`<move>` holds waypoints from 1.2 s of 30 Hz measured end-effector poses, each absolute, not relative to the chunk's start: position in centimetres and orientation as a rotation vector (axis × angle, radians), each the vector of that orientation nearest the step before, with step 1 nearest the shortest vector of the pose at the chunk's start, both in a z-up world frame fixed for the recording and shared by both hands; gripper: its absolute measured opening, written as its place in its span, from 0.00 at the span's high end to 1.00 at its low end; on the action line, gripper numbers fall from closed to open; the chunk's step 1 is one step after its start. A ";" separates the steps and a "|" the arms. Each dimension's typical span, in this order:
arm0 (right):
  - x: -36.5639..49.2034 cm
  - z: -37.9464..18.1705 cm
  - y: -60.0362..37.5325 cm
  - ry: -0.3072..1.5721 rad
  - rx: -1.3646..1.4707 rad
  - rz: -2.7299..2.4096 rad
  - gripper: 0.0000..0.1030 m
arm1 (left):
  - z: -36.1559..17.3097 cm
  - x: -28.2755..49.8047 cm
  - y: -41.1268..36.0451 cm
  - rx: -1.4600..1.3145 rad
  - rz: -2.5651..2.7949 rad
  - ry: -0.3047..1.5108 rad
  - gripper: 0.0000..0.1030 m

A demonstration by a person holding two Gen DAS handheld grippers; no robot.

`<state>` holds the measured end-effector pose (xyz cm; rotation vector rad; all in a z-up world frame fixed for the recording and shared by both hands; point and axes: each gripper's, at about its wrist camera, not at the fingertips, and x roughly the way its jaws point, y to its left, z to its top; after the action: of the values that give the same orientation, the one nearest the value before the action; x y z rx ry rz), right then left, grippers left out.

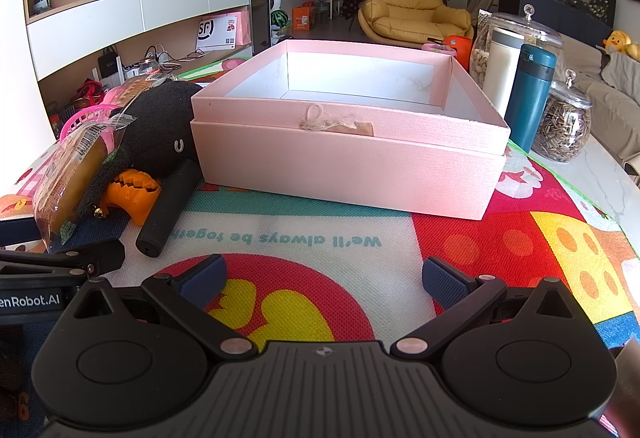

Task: Organize objects
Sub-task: 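Reach the left gripper to the bagged bread loaf and grasp it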

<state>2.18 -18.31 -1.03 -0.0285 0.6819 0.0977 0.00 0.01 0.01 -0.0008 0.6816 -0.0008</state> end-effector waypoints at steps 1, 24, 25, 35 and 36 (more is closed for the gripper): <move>2.2 -1.0 -18.3 0.682 -0.028 0.098 0.00 | 0.0 0.0 0.0 0.000 0.000 0.682 0.00; 2.2 -1.2 -18.1 0.682 -0.031 0.097 0.00 | 0.0 0.1 -0.4 0.008 0.002 0.681 0.00; 2.2 -1.2 -18.1 0.682 -0.030 0.097 0.00 | 0.0 0.1 -0.4 0.007 0.002 0.681 0.00; 2.8 -0.7 -18.2 0.744 -0.025 0.106 0.00 | 0.5 -0.4 -0.1 0.019 -0.025 0.688 0.01; 2.9 -0.7 -18.2 0.752 -0.029 0.106 0.00 | 0.6 -0.9 -0.1 0.030 -0.036 0.689 0.01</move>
<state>2.88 -18.19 -0.66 -0.0290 0.7518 0.1059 -0.88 -0.09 0.61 0.0300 0.6893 -0.0358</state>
